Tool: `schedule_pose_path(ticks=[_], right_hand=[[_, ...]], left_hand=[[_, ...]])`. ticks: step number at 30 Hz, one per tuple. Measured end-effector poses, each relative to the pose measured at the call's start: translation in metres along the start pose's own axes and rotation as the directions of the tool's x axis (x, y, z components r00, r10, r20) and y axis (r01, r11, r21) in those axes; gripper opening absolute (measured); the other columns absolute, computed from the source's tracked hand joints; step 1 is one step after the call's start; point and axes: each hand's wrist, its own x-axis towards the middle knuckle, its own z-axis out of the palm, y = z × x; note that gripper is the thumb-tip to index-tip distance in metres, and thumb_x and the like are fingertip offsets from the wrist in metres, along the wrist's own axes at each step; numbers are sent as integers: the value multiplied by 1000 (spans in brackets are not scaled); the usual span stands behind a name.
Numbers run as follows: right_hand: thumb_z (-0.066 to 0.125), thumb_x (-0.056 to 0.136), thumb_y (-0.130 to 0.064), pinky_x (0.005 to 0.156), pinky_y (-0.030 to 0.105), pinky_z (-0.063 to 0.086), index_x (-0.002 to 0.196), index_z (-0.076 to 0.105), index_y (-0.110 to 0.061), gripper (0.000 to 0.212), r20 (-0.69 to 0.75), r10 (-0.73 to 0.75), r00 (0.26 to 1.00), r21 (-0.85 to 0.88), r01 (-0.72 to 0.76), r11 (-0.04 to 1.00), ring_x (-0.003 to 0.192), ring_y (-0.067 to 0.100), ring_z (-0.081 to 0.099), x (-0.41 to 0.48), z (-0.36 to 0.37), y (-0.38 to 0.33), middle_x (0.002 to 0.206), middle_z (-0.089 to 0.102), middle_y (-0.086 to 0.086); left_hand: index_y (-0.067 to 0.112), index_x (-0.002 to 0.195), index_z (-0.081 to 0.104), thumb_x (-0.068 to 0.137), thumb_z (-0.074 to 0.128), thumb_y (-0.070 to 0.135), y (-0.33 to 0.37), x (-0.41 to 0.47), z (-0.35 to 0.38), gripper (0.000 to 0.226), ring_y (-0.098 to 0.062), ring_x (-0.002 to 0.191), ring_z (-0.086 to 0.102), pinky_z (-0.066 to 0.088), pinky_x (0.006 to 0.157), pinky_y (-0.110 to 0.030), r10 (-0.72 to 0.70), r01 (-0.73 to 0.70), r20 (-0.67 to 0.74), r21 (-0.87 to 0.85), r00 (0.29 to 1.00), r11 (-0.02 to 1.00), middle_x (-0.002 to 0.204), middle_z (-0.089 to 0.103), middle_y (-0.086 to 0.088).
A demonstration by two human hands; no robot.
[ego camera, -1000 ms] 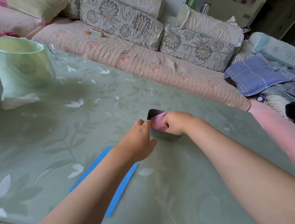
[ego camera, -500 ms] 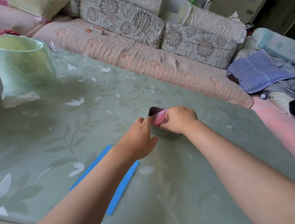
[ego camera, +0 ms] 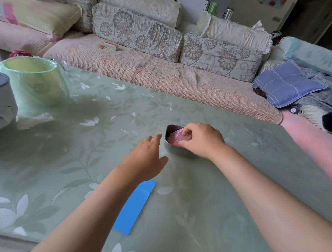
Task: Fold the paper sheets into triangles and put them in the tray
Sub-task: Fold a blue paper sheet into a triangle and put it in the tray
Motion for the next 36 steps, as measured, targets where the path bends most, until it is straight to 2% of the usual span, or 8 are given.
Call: schedule_pose_path(ticks=[6, 14, 19, 23, 28, 30, 33, 36], right_hand=[[70, 84, -37, 80, 26, 47, 94, 67, -35, 11, 44, -149, 988, 240, 134, 961, 91, 6, 59, -51, 4, -49, 87, 65, -18], [71, 76, -56, 83, 30, 38, 119, 60, -37, 49, 313, -162, 936, 155, 118, 981, 113, 15, 54, -93, 35, -95, 118, 55, -10], [73, 68, -65, 92, 33, 43, 126, 54, -39, 66, 324, -112, 940, 137, 70, 988, 116, 15, 55, -105, 39, -104, 124, 52, -8], [77, 67, -62, 81, 30, 40, 125, 56, -36, 67, 367, -39, 930, 166, -24, 986, 113, 14, 56, -111, 41, -108, 120, 58, -11], [77, 74, -47, 84, 36, 53, 108, 67, -17, 46, 394, -10, 919, 205, -77, 976, 102, 22, 64, -111, 40, -113, 110, 67, -1], [74, 80, -40, 75, 34, 52, 97, 68, -16, 30, 370, -14, 929, 241, -81, 967, 95, 24, 64, -111, 43, -113, 101, 68, 1], [77, 79, -37, 56, 25, 40, 73, 66, -25, 18, 327, 16, 945, 307, -122, 944, 76, 16, 62, -113, 44, -109, 78, 65, -11], [82, 75, -36, 60, 26, 47, 72, 72, -26, 14, 299, 52, 953, 439, -185, 879, 74, 11, 65, -113, 38, -100, 76, 70, -13]], left_hand=[[22, 153, 24, 88, 66, 46, -28, -23, -28, 81, -23, 136, 36, 36, 106, -36, -31, 9, 141, 155, 990, 988, 148, 40, -3], [27, 156, 11, 56, 80, 69, -60, -68, -45, 128, -16, 143, 16, 29, 115, -37, -106, -29, 374, 339, 921, 940, 157, 20, 12], [26, 153, 24, 58, 80, 67, -60, -80, -46, 117, -16, 132, 26, 35, 109, -33, -61, -59, 324, 349, 944, 935, 144, 33, 9], [25, 150, 32, 60, 81, 64, -57, -82, -48, 109, -16, 124, 30, 40, 103, -33, -61, -45, 308, 326, 949, 944, 133, 37, 7], [28, 150, 31, 59, 82, 64, -55, -79, -47, 111, -16, 123, 30, 43, 101, -34, -81, -37, 314, 353, 946, 935, 131, 36, 7], [29, 149, 32, 59, 82, 63, -55, -78, -47, 109, -16, 123, 30, 43, 100, -35, -79, -34, 311, 343, 947, 939, 131, 36, 7], [29, 142, 42, 66, 82, 55, -55, -76, -48, 89, -17, 122, 34, 41, 99, -32, -65, -10, 262, 275, 963, 962, 130, 40, 5], [29, 123, 56, 76, 79, 41, -52, -69, -52, 53, -18, 107, 51, 42, 81, -25, -27, 8, 123, 159, 992, 987, 114, 52, 4]])
